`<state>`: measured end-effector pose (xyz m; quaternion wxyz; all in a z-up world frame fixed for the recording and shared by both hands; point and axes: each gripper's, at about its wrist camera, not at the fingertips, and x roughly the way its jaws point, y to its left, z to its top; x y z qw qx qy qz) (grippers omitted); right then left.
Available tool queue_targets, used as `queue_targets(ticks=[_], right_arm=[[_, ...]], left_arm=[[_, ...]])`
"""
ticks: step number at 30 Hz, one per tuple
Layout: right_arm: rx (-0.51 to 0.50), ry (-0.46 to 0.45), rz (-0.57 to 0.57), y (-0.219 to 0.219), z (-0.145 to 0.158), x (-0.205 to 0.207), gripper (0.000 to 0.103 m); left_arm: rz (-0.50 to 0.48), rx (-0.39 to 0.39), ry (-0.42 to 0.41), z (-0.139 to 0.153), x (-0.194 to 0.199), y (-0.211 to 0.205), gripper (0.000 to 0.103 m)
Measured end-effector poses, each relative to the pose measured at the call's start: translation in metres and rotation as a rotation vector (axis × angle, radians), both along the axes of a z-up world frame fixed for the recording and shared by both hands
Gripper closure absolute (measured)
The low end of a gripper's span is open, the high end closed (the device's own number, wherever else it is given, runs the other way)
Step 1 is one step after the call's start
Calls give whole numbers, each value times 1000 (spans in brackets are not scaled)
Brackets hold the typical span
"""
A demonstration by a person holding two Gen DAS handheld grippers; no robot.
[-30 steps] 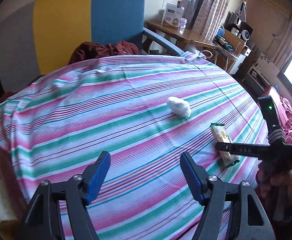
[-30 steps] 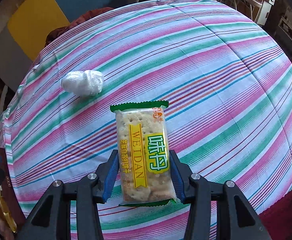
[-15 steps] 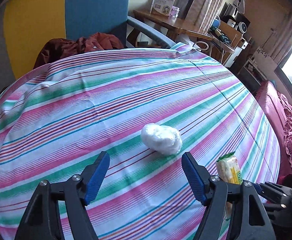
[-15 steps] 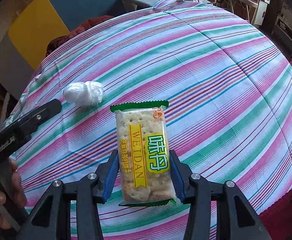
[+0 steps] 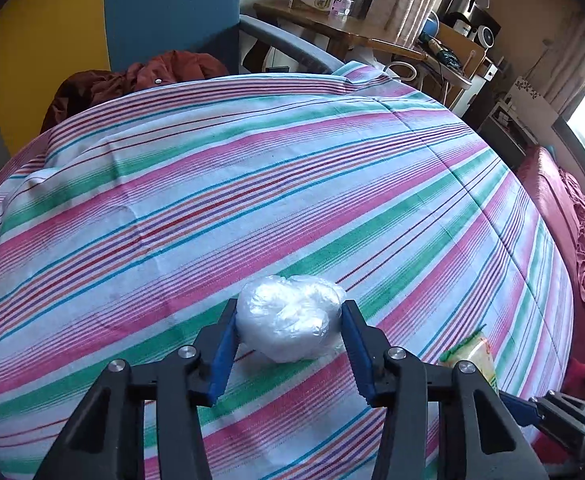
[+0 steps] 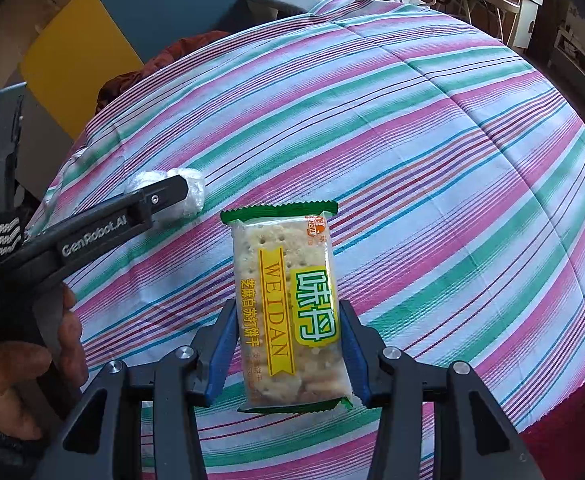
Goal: Organize objects
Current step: 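Carry the plastic-wrapped ball into the tray and open the left gripper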
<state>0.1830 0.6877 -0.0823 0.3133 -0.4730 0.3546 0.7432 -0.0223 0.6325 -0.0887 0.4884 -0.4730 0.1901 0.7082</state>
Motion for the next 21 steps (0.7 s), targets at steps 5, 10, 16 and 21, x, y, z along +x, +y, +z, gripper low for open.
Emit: queue_targets(ticks=[5,10,16,21], right_arm=[[5,11,53,-7,-1,-12,54],[13,-15,121,-18,2,-13,54],[3,-22,182,-26,-5,-29,54],[10,-76,208,-31,-13,-36,54]], left_arm=[[25,-12,26,8,9,-50,53],[48,-17,98,18,22,-111,53],[111,-1,140,29,32,-171,53],[120,21,181,41,45,-209,53]])
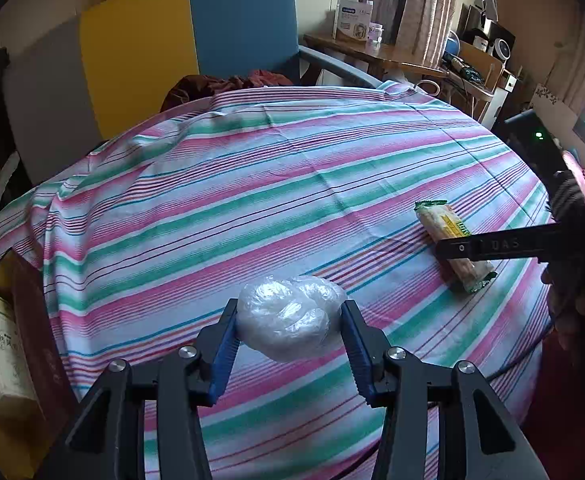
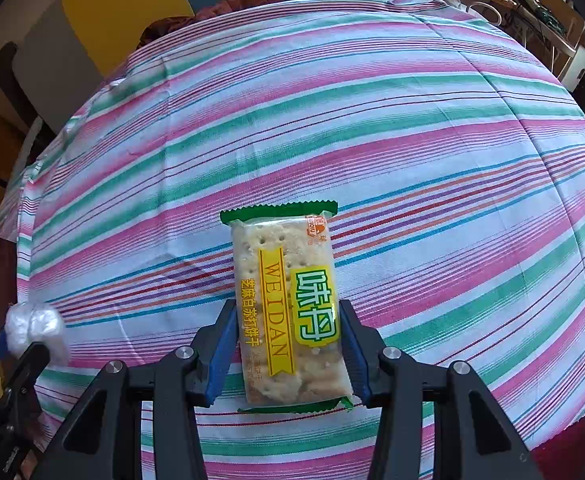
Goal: Organize objects
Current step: 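Carry the plastic-wrapped ball into the tray and open the left gripper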
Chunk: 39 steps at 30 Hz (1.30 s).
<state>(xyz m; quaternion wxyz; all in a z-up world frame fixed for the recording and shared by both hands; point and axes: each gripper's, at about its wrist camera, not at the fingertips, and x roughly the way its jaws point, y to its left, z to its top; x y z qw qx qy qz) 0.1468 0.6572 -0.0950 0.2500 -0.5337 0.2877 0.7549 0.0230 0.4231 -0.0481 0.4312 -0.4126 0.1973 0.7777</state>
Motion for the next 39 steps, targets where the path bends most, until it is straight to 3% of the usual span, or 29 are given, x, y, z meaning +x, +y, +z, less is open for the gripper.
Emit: queue_targets(ticks=[4,12,39], right_arm=[[8,-9,4,-1,-2,-3,54],[37,-29,13,-3,-4,-5,54],[62,-52,22,-1,-6,-2,54]], left_arm=[[10,25,40,12,7,-28,53],[63,61,38,21,10,-72,53],[220,114,22,30,-13,-169,53]])
